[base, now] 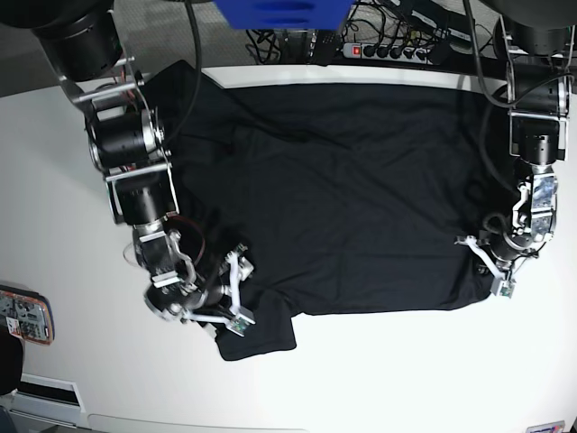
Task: Fold the T-shirt properly
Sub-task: 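Grasp the hem corner with the right gripper and the side edge with the left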
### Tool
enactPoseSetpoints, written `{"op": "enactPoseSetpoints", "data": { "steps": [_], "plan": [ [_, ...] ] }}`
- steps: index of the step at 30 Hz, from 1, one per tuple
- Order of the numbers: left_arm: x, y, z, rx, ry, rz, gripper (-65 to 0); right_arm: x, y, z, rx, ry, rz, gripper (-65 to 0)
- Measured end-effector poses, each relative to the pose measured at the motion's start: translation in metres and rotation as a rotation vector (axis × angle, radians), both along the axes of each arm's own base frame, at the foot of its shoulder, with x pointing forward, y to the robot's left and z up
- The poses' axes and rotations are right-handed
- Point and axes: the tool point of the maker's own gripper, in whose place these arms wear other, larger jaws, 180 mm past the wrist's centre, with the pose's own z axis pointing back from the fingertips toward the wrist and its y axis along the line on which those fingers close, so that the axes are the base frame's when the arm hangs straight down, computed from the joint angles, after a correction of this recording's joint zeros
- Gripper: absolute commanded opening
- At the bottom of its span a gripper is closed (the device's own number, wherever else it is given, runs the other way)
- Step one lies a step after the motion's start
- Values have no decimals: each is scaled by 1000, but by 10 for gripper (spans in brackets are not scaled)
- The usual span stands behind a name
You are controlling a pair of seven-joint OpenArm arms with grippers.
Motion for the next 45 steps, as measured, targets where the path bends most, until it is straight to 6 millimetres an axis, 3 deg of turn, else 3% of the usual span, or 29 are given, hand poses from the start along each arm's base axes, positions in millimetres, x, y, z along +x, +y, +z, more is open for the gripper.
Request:
{"op": "enactPoseSetpoints", "data": {
  "steps": [4, 6, 9, 12, 15, 17, 19, 22, 24, 26, 29, 31, 37, 42, 45],
  "plan": [
    [2, -9, 1, -19, -3, -16, -650, 7, 44, 7, 164, -17, -1, -172],
    [3, -10, 2, -19, -11, -19, -650, -1, 39, -1, 145, 22, -10, -172],
    [2, -10, 1, -15, -6, -23, -650, 9, 6, 3, 94, 1, -66, -172],
    [2, -11, 1, -14, -1, -24, -650, 37, -1, 33, 83, -74, -76, -172],
    [3, -12, 2, -19, -8, -26, -650, 67, 21, 80, 150, -173, -50, -172],
    [2, -12, 1, -19, -5, -28, -650, 79, 34, 101, 213, -229, -37, -172],
    [2, -12, 1, -18, -5, -28, -650, 76, 27, 87, 249, -198, -65, -172],
    [2, -12, 1, -18, -4, -28, -650, 46, -13, 29, 186, -67, -127, -172],
    [2, -12, 1, -16, -4, -26, -650, 28, -34, 5, 164, -17, -158, -172],
    [2, -12, 0, -17, -5, -27, -650, 36, -34, 13, 200, -54, -164, -172],
    [3, -15, 2, -19, -10, -34, -650, 71, -30, 47, 239, -185, -224, -172],
    [2, -16, 3, -13, -7, -41, -650, 76, -27, 55, 256, -203, -221, -172],
    [-5, -21, 0, -17, -17, -52, -650, 49, -36, 18, 210, -122, -229, -172],
    [-6, -21, 0, -28, -19, -50, -650, 50, -46, 11, 200, -145, -283, -172],
    [-6, -21, 0, -29, -20, -49, -650, 60, -87, 16, 137, -211, -380, -172]
  ]
}}
